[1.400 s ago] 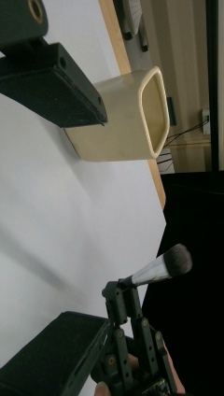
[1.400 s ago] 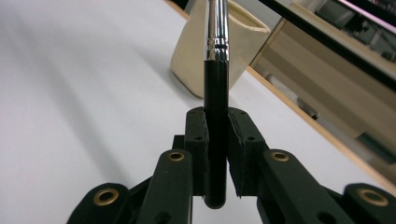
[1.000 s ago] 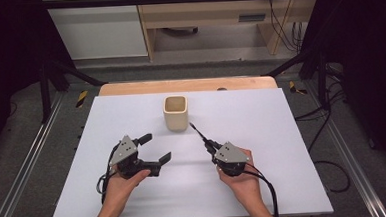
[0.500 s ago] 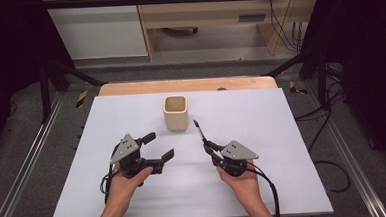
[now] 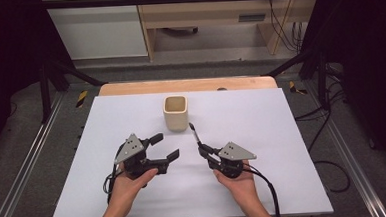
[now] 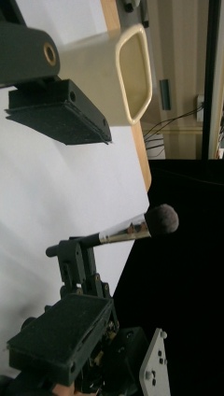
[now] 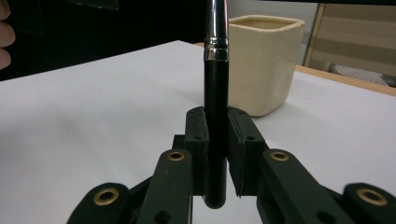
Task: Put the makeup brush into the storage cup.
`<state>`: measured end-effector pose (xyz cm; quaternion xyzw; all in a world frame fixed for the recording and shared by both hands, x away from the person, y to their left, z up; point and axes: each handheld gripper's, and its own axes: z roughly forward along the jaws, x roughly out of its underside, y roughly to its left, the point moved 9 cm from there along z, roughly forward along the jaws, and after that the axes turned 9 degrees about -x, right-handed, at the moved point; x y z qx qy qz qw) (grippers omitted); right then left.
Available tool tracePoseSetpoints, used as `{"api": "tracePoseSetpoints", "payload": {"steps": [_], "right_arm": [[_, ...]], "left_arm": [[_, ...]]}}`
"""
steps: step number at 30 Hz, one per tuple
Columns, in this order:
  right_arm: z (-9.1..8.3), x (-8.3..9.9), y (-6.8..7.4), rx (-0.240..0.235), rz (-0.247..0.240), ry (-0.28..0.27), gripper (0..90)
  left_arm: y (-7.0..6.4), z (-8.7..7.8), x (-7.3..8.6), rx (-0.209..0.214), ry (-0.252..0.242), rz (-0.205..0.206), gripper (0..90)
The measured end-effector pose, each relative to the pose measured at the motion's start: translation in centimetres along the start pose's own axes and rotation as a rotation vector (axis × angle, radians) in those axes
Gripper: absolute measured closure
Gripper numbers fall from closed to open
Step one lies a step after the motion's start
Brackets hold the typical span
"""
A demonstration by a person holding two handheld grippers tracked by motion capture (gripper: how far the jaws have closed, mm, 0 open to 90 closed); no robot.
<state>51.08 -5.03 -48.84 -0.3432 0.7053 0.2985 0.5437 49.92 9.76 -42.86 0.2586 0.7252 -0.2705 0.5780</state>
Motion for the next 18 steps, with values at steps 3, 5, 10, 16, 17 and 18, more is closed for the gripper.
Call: {"api": "tracePoseSetpoints", "payload": {"steps": [3, 5, 10, 16, 17, 18], "right_arm": [[0.2, 0.2, 0.2, -0.008, 0.006, 0.006, 79.3], [0.2, 0.2, 0.3, -0.013, 0.004, 0.004, 79.2], [0.3, -0.2, 0.6, -0.018, 0.014, -0.023, 79.3], [0.6, -0.4, 1.2, -0.031, 0.036, -0.042, 79.2], [0.7, -0.5, 1.4, -0.034, 0.031, -0.042, 79.2], [0.7, -0.5, 1.5, -0.037, 0.022, -0.043, 79.2]], "left_arm": [[-0.3, 0.2, 0.3, 0.002, 0.018, 0.008, 16.3], [-0.4, 0.4, 0.6, -0.001, 0.033, 0.016, 16.7], [-0.8, 0.6, 0.8, -0.002, 0.044, 0.015, 18.5], [-1.5, 1.4, 1.2, -0.003, 0.089, 0.015, 26.1], [-1.6, 1.5, 1.2, -0.005, 0.091, 0.014, 27.7], [-1.7, 1.6, 1.2, -0.009, 0.099, 0.021, 28.9]]}}
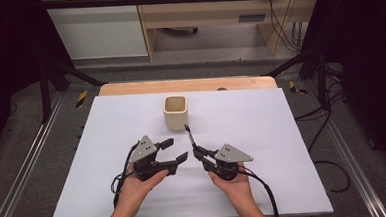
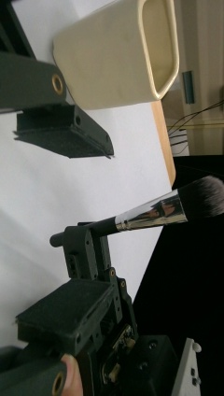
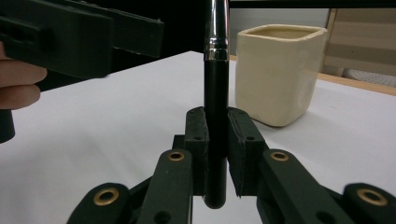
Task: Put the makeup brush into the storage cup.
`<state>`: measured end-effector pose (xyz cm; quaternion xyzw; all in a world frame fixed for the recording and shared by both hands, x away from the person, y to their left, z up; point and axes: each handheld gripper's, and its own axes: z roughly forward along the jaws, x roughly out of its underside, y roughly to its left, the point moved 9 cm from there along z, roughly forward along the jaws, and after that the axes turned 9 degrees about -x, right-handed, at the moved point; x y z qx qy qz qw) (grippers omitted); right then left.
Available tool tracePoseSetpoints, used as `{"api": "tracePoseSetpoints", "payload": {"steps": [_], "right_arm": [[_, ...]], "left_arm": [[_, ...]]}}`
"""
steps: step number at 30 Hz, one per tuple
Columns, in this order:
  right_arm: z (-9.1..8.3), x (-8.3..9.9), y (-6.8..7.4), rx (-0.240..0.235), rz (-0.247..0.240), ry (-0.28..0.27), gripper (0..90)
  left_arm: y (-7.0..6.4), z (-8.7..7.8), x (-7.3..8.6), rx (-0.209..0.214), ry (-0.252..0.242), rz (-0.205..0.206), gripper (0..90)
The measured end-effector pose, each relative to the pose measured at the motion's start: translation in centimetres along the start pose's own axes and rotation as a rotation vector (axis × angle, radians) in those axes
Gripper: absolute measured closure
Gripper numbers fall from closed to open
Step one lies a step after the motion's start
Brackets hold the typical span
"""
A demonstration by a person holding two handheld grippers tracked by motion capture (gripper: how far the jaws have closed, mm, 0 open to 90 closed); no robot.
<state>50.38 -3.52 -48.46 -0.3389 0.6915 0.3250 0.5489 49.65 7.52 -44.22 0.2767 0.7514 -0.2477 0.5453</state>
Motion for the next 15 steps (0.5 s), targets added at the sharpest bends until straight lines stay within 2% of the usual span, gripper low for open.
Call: {"api": "tracePoseSetpoints", "payload": {"steps": [1, 2, 8, 13, 15], "right_arm": [[0.1, 0.0, 0.1, -0.002, -0.005, 0.001, 79.2], [0.2, 0.1, 0.2, -0.003, -0.008, 0.007, 79.2], [0.2, 0.1, 0.2, 0.002, -0.025, 0.013, 79.2], [0.1, -0.1, 0.3, 0.005, -0.038, 0.013, 79.2], [0.1, -0.2, 0.3, 0.005, -0.044, 0.015, 79.2]], "left_arm": [[0.0, 0.1, 0.1, -0.010, 0.009, 0.018, 30.6], [0.0, 0.2, 0.0, -0.010, 0.009, 0.016, 31.7], [0.1, 0.8, -0.3, 0.002, 0.017, -0.009, 36.5], [0.6, 1.3, -0.3, -0.015, 0.024, -0.043, 42.2], [0.6, 1.4, -0.2, -0.004, 0.031, -0.050, 43.8]]}}
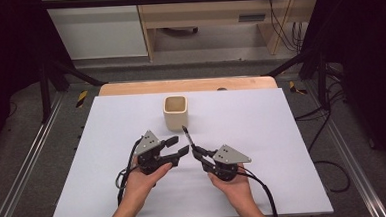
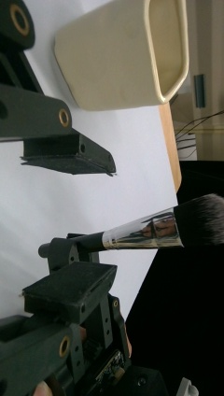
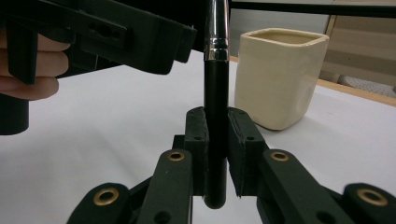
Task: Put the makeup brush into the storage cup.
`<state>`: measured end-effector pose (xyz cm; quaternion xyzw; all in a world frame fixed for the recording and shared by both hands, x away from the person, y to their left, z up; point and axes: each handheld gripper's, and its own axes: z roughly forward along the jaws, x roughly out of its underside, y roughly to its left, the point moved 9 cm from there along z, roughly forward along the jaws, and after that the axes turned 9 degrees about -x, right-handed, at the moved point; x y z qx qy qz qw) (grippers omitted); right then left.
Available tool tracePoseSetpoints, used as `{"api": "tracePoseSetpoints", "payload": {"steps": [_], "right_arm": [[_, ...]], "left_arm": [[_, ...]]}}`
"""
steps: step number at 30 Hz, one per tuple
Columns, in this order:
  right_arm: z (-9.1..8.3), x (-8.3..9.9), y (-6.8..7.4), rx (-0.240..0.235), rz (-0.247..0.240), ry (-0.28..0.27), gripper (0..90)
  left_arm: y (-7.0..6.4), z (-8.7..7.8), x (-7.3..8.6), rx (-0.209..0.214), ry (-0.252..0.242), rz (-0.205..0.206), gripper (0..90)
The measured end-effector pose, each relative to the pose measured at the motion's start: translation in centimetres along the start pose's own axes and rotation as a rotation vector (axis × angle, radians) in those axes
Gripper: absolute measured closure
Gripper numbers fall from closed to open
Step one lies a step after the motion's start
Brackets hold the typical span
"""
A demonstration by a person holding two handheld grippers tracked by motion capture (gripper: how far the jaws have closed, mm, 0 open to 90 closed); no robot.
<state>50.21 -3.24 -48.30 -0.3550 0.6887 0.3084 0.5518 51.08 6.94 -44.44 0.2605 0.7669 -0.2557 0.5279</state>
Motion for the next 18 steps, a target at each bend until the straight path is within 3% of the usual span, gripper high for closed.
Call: {"api": "tracePoseSetpoints", "payload": {"steps": [6, 18], "right_arm": [[-0.09, -0.26, 0.05, 0.004, -0.027, -0.003, 79.2], [-0.32, -0.64, 0.11, 0.006, -0.037, -0.006, 79.2]], "left_arm": [[-0.48, 0.18, -0.27, 0.022, 0.003, -0.010, 48.9], [-0.97, 0.82, -0.78, 0.021, 0.031, 0.007, 54.9]]}}
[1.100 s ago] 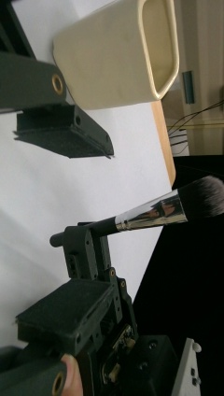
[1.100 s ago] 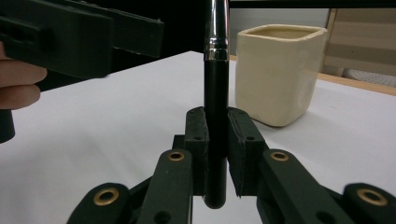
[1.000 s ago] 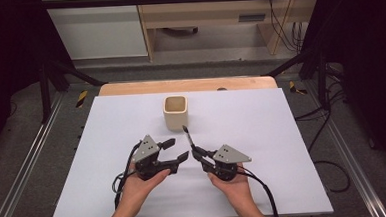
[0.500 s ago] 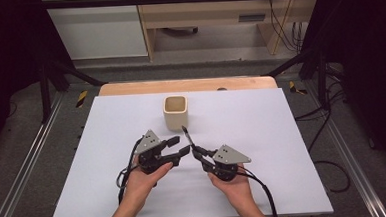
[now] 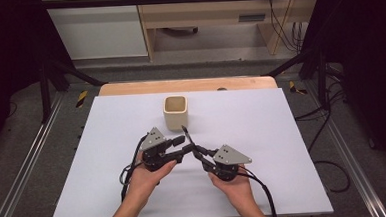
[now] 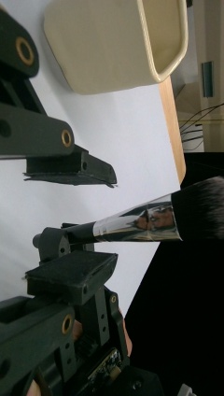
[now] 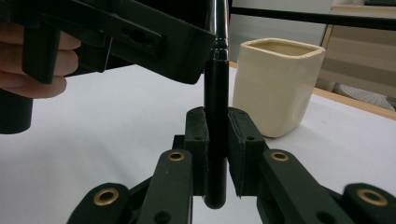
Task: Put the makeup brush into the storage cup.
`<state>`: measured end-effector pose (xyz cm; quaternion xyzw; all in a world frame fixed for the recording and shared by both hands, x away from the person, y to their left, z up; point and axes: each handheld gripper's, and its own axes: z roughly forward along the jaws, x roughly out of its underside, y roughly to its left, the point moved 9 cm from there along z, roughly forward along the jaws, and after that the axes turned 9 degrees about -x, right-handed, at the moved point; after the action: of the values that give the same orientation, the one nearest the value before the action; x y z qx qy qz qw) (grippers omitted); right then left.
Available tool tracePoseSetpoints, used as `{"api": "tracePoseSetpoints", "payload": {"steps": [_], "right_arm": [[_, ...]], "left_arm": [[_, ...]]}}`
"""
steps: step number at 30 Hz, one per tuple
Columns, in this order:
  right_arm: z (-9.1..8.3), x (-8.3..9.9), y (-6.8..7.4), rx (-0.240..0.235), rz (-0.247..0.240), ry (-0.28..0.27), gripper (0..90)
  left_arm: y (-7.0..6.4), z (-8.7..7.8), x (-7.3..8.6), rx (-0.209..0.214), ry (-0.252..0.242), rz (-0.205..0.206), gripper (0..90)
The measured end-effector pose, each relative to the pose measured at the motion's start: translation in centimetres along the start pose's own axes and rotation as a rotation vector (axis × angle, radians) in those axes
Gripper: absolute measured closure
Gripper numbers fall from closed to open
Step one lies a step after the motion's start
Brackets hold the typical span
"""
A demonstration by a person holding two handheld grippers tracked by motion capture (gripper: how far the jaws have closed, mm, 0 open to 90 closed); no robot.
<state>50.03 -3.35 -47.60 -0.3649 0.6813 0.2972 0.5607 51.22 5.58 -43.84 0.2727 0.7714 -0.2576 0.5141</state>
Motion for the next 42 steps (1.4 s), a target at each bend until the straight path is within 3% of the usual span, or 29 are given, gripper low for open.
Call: {"api": "tracePoseSetpoints", "payload": {"steps": [42], "right_arm": [[-0.1, -0.5, 0.2, -0.013, -0.006, -0.007, 79.1]], "left_arm": [[-1.2, 0.9, -0.6, 0.040, -0.012, -0.014, 75.2]]}}
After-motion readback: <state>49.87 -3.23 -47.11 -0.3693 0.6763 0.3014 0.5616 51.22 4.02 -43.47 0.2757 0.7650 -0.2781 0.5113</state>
